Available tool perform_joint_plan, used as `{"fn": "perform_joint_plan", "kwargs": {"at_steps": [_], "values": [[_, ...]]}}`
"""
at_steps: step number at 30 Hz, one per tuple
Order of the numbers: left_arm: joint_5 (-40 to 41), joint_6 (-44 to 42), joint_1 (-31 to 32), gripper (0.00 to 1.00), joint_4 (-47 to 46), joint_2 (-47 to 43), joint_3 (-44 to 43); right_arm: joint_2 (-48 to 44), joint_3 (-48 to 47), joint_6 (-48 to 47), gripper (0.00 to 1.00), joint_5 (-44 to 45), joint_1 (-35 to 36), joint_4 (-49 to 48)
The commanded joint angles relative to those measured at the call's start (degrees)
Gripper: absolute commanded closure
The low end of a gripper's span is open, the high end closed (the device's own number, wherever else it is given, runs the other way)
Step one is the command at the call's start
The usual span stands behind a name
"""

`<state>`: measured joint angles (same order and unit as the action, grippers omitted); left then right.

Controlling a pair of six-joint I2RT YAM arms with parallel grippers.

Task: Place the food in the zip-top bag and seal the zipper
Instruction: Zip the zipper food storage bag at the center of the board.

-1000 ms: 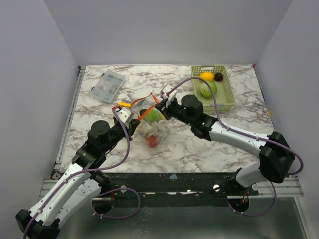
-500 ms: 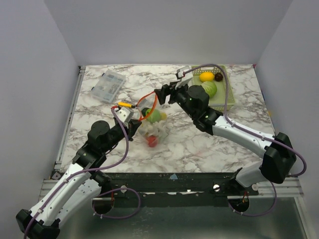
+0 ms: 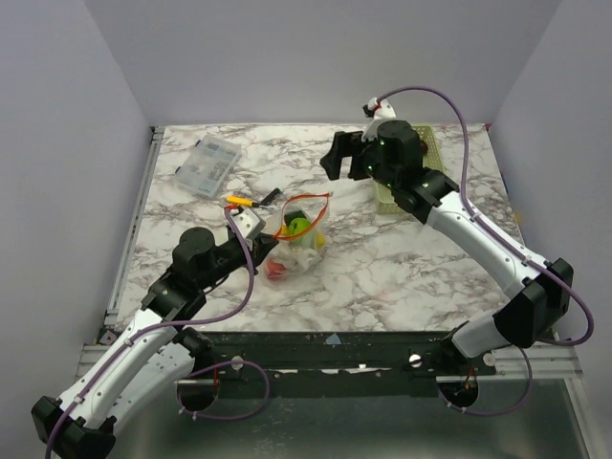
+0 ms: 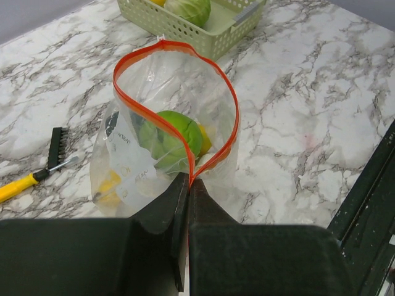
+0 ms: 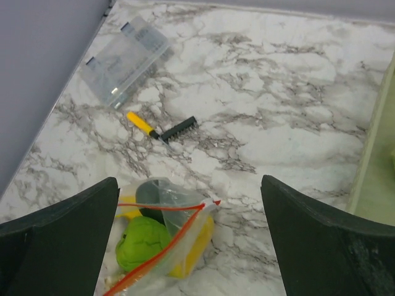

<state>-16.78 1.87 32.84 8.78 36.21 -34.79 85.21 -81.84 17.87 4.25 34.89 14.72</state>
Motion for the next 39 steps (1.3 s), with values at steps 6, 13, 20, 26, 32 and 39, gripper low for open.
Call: {"fn": "perform_joint_plan", "kwargs": {"at_steps": [6,13,20,26,32,39], "values": [[-5.46,-1.44,-0.07,1.00,-0.46,0.08,-1.84,-8.01,33.28,-9.61,0.01,-43.78,-14.77,-36.00],[-5.80,-1.23,-0.14,1.00,-0.42,-0.86,-1.09,1.80,33.59,-29.48,0.04,-53.40,-15.80,-39.60],[-6.28,-0.99,-0.04,1.00,-1.21,-0.99,-0.50,13.07,21.98,-44.46,0.18,-62.89,-16.79,-27.96],[-5.85,-1.23,0.03,1.00,-1.23,-1.47,0.12,18.08,11.81,-59.92,0.25,-64.19,-16.38,-10.61],[-5.85,-1.34,0.10,1.00,-1.22,-1.37,0.09,22.11,3.46,-72.51,0.27,-60.04,-13.62,3.72],[-5.83,-1.54,0.05,1.00,-1.03,-1.24,0.27,23.66,-0.85,-76.87,0.30,-58.51,-11.54,7.94]]}}
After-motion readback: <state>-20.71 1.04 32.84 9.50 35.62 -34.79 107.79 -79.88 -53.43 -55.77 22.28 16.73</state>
